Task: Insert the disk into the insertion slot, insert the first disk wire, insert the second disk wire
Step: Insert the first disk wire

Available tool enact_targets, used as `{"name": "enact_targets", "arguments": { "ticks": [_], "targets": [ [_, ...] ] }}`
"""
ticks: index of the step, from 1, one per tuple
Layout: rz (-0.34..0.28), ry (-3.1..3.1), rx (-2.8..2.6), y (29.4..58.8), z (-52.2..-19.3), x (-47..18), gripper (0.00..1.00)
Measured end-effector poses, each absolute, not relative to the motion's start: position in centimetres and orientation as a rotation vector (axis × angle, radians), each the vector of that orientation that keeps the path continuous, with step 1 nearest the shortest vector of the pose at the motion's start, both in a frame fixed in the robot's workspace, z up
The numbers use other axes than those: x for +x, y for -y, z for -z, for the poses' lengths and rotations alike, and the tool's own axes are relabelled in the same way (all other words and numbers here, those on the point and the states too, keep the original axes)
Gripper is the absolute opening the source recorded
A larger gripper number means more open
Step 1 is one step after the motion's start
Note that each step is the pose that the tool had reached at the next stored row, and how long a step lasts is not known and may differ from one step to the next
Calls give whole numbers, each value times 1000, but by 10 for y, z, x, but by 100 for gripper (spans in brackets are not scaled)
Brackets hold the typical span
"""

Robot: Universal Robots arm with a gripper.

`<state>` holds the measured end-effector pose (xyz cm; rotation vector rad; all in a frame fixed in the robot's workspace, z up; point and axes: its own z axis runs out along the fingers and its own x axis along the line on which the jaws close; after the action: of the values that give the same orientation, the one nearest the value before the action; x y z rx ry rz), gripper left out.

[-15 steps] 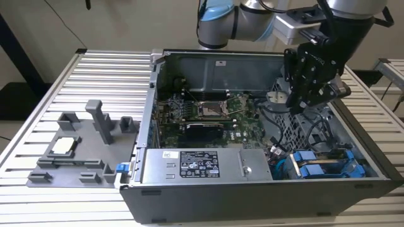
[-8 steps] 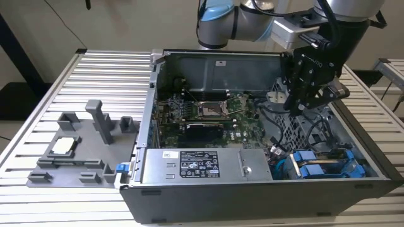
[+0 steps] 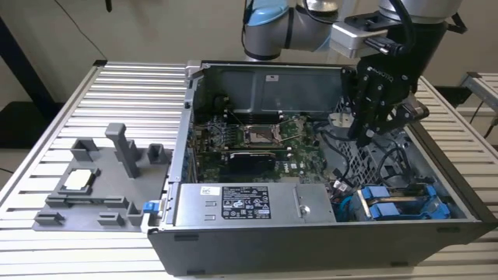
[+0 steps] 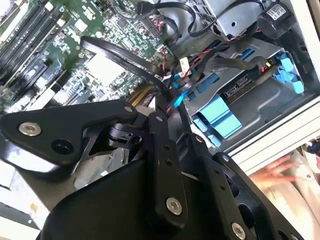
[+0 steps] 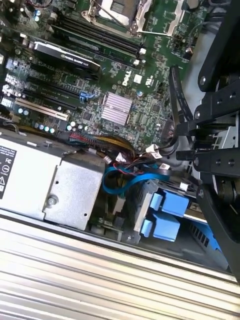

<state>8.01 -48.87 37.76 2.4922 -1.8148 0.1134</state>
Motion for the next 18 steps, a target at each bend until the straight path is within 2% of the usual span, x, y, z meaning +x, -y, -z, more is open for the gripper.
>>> {"name": "enact_targets", "arguments": {
  "ticks": [9, 18],
  "targets": [
    [-190, 1796, 2467, 479, -375, 79, 27],
    [-192, 1796, 2467, 474, -375, 79, 24]
  ]
}}
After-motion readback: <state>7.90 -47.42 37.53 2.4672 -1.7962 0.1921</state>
